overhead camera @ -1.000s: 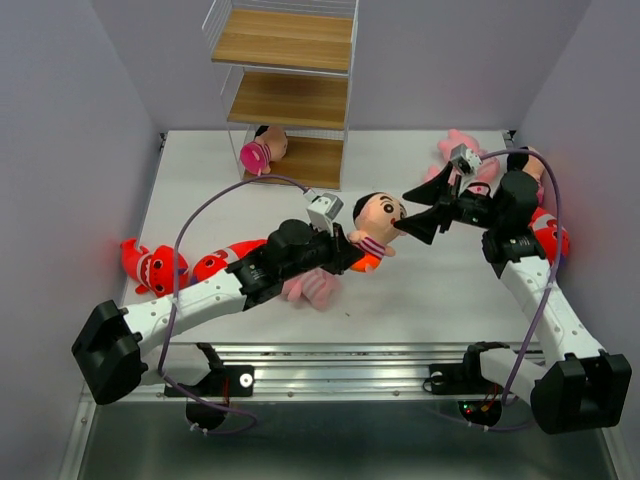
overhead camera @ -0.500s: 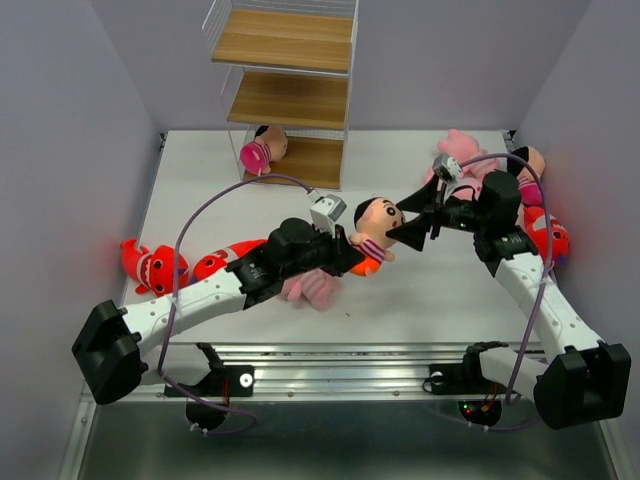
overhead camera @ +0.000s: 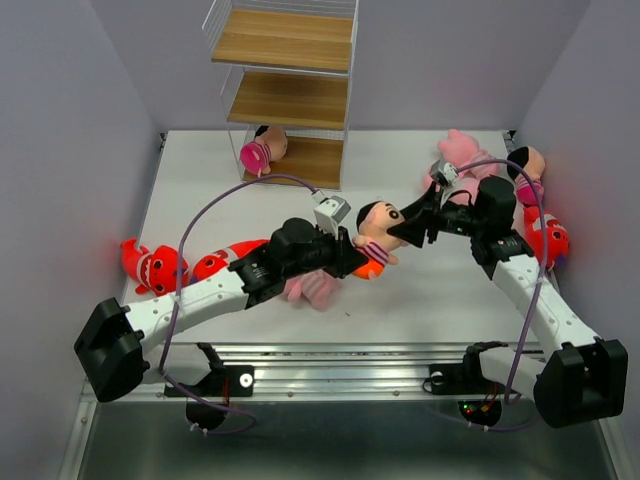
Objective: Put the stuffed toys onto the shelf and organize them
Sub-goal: Pass the stuffed toy from the left arm to the right, then pass the stuffed toy from the right arm to the left
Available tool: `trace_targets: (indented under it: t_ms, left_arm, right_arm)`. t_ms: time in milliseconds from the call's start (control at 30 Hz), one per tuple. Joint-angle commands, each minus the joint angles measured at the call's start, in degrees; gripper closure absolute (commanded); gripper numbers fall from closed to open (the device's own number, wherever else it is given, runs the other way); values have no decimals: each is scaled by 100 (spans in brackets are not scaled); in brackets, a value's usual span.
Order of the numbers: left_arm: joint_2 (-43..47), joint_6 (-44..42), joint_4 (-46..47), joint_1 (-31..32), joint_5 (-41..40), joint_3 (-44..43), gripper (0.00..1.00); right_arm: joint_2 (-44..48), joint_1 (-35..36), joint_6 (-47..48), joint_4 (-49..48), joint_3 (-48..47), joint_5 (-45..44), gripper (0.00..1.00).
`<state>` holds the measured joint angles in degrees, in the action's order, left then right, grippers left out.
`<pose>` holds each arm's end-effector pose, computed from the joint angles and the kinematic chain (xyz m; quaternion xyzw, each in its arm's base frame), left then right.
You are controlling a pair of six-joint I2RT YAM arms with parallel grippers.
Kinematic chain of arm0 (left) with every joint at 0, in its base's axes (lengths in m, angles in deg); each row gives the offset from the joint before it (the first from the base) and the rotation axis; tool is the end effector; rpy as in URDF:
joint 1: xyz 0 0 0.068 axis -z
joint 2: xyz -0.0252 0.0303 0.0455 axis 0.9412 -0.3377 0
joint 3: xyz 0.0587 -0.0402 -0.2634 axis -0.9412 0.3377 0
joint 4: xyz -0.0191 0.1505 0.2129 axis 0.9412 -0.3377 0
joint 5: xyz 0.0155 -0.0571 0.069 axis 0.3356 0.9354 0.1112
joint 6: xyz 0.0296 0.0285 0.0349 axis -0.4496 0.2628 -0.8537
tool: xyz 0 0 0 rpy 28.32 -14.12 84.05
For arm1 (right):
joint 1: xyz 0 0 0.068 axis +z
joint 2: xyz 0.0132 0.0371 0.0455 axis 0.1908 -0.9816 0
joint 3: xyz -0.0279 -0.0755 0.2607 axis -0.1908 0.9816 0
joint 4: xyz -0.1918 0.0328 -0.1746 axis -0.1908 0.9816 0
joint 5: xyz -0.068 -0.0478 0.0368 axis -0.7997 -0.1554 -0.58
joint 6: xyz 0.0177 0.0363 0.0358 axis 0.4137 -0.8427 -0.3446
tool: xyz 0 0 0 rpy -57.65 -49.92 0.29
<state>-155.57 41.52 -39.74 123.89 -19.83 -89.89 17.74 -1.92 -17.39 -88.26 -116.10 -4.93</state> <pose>0.1635 -0.2333 0.3082 0.2415 0.7202 -0.4692 0.4502 0.2345 0.0687 0.3188 -0.3604 0.6511 0.4360 0.5060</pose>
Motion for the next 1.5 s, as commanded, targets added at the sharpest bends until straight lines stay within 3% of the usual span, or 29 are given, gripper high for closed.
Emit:
trace_targets:
  t_ms: [0, 33, 67, 133, 300, 500, 733, 1167, 1367, 1467]
  left_arm:
    - [-3, -7, 730, 34, 117, -264, 100]
    - [6, 19, 757, 34, 73, -229, 100]
    - [41, 80, 827, 25, 38, -202, 100]
    - [102, 159, 906, 34, -67, -89, 93]
    - [462, 608, 1345, 34, -278, 403, 42]
    - [884, 915, 1671, 34, -489, 1151, 15]
    - [1122, 1118, 1952, 78, -920, 1556, 14]
    - [182, 1091, 2339, 218, -894, 888, 14]
    - [-2, 1188, 2558, 218, -850, 773, 18]
    - [-38, 1258, 2620, 218, -859, 774, 27]
  right_arm:
    - [-21, 50, -160, -468, 160, 498, 56]
    - [-13, 50, -160, -486, 204, 560, 64]
    - [-4, 50, -169, -556, 240, 569, 82]
    - [31, 50, -195, -609, 354, 560, 99]
    - [119, 50, -344, -697, 398, 306, 99]
    - [356, -134, -1240, -1364, 617, -239, 99]
    - [568, -319, -2365, -2051, 1039, -749, 99]
    - [629, -425, -2621, -2508, 1373, -609, 99]
    - [682, -425, -2577, -2552, 1453, -591, 99]
    - [699, -477, -2568, -2561, 1470, -565, 99]
